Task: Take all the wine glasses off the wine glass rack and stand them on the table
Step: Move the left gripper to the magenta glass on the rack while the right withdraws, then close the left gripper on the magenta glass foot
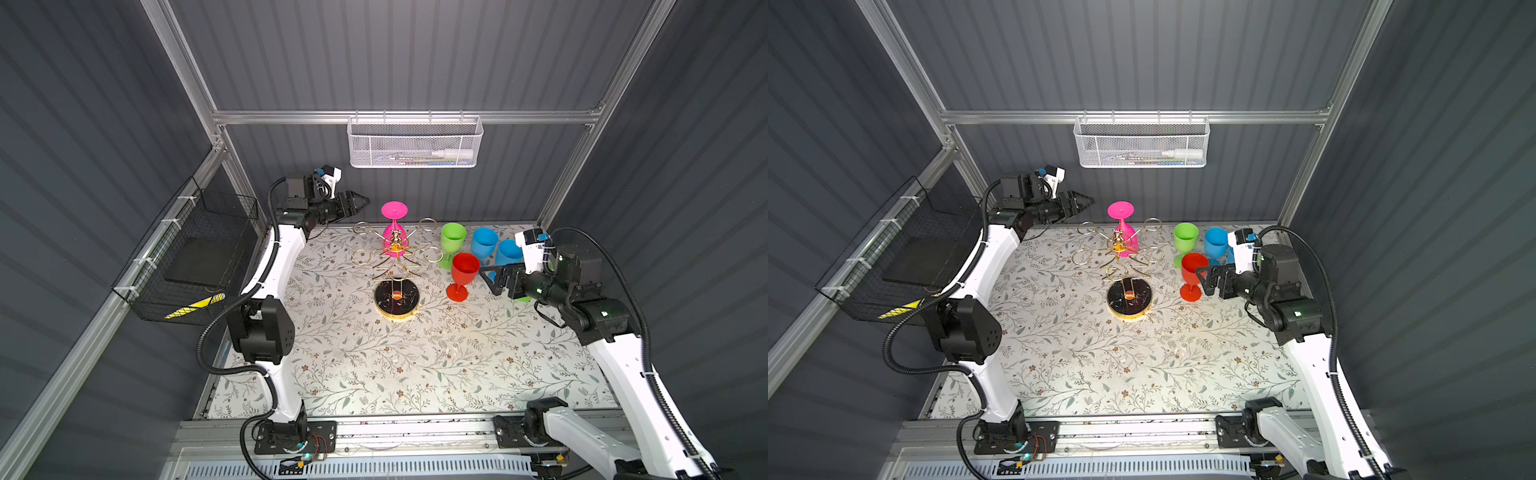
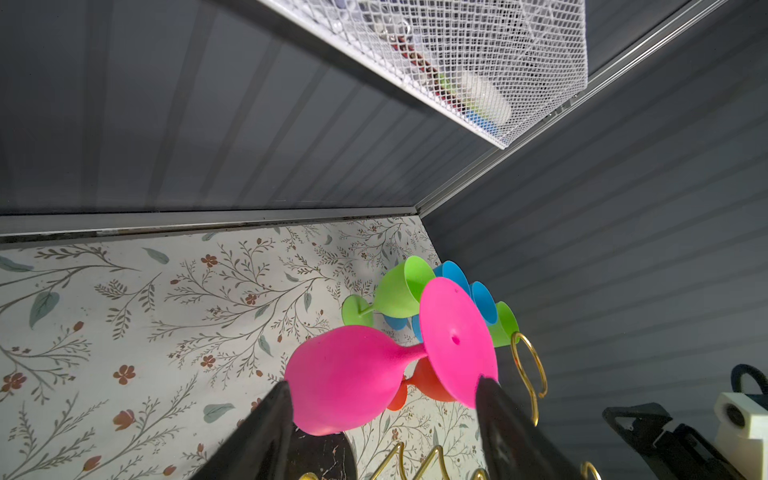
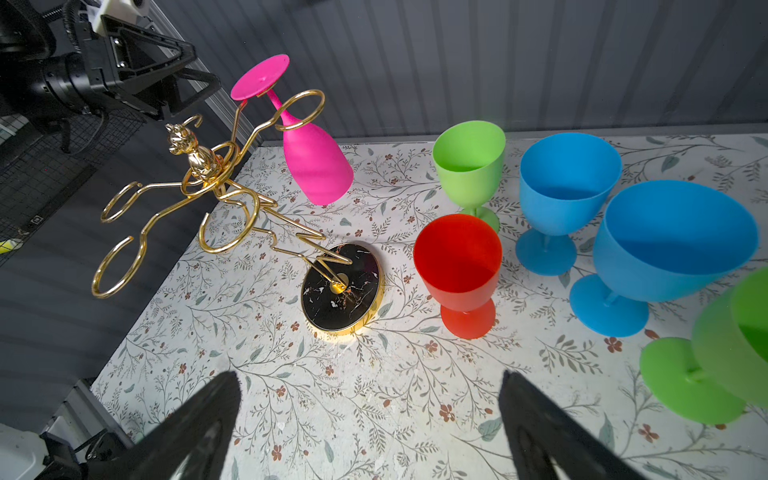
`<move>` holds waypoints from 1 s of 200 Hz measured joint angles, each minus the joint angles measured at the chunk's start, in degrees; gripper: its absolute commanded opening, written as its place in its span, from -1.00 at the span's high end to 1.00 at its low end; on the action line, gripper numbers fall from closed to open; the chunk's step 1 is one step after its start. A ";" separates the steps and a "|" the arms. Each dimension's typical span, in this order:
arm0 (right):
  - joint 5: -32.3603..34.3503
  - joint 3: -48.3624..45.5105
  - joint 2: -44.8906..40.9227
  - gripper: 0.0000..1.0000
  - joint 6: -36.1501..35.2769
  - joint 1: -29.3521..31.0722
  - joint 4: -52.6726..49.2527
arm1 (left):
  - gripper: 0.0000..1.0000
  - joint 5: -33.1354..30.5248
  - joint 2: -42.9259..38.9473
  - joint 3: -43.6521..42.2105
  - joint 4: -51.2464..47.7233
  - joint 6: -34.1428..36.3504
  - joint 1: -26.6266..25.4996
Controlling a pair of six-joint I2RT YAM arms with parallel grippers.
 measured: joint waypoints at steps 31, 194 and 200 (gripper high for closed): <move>-0.35 -0.02 0.00 -0.98 0.00 0.00 0.07 | -0.41 0.02 3.19 5.20 -1.16 0.07 -0.92; -1.18 -1.07 -0.92 -0.98 0.00 0.00 0.20 | -0.10 -2.78 9.09 13.42 -10.71 5.97 -6.78; -1.18 -1.11 -0.96 -0.98 0.00 0.02 0.22 | -0.08 -2.80 9.09 13.42 -10.73 5.99 -6.84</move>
